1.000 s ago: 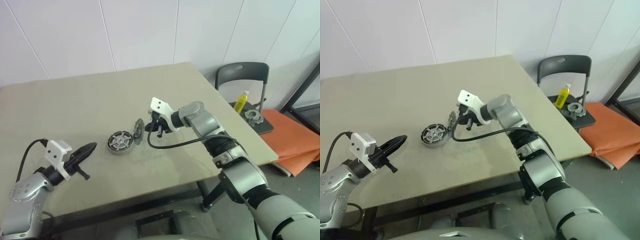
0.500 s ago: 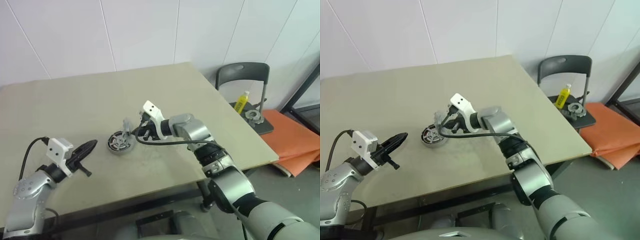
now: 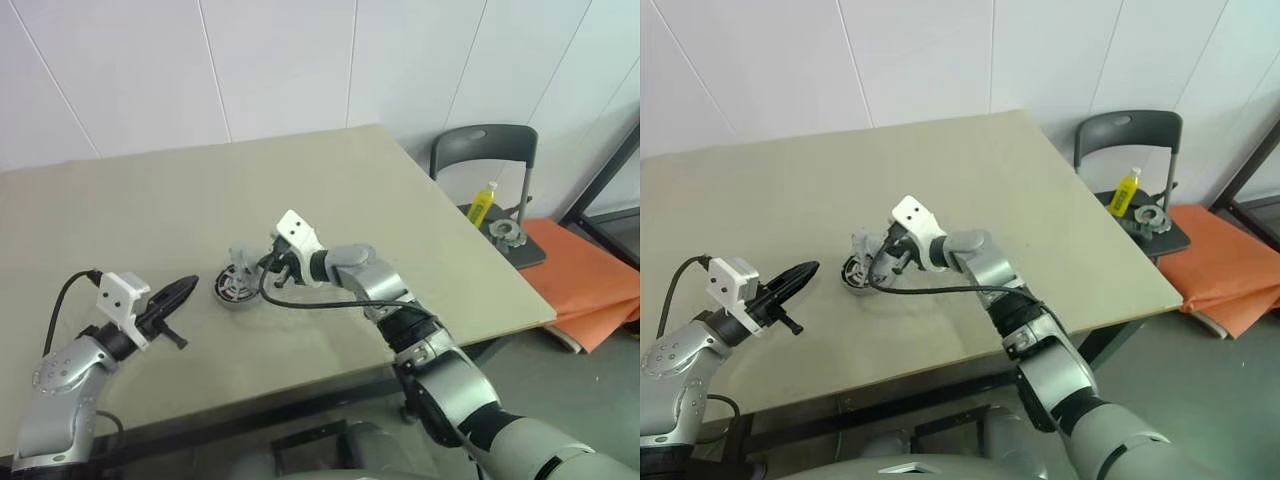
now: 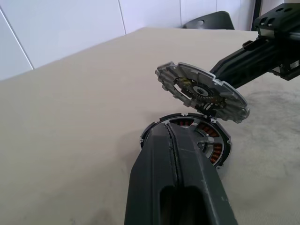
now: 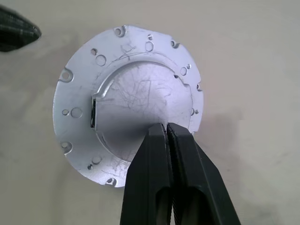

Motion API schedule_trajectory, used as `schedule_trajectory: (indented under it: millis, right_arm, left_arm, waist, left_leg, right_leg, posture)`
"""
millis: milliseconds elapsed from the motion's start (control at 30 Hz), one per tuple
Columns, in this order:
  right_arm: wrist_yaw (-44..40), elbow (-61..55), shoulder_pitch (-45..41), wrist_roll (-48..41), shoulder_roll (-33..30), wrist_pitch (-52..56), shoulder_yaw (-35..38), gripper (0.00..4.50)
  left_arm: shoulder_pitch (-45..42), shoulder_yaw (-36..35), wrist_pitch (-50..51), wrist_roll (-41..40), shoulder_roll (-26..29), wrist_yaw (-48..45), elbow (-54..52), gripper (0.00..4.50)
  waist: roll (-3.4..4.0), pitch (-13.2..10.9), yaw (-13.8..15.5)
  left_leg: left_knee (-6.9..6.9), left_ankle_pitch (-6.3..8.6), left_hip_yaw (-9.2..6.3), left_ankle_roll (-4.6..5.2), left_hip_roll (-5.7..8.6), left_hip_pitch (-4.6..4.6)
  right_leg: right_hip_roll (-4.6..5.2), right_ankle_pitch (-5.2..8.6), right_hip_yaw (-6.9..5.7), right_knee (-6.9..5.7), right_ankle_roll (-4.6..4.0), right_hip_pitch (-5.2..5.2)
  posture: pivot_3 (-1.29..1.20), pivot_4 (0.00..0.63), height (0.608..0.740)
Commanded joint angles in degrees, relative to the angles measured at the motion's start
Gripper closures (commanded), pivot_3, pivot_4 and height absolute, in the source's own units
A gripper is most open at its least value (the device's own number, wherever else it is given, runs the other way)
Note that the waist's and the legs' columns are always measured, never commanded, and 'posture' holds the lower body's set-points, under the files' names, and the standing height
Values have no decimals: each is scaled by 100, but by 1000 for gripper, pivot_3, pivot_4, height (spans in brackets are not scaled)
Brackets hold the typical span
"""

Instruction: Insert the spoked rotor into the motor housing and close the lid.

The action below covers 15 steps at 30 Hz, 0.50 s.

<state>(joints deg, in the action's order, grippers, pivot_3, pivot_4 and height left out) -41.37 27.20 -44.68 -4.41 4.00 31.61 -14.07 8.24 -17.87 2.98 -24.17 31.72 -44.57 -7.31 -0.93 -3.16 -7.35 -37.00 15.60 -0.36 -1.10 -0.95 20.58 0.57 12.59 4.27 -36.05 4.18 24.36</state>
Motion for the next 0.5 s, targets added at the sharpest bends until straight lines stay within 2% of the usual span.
schedule_trajectory:
  millis: [33, 333, 500]
  right_arm:
    - [114, -327, -141, -526, 219, 379, 453, 4380]
    - [333, -599, 162, -707, 232, 836, 377, 4380]
    - [657, -527, 302, -933, 411, 1058, 672, 4380]
  left_arm:
    - [-65, -25, -112, 38, 16, 22, -45, 4500]
    - [-52, -21, -137, 27, 4, 51, -38, 4500]
    - [-73, -32, -95, -92, -41, 23, -44, 4500]
  waist:
    - [0, 0, 1]
    - [0, 0, 3]
    - [0, 0, 1]
  left_leg:
    - [0, 0, -1, 0, -1, 0]
    - [2, 0, -2, 0, -1, 0]
    - [2, 0, -3, 0, -2, 1]
  right_leg:
    - [0, 0, 0, 0, 0, 0]
    - [1, 1, -1, 2, 0, 0]
    - [2, 1, -1, 3, 0, 1]
  posture:
    - [0, 0, 740]
    - [0, 0, 740]
    - [0, 0, 740]
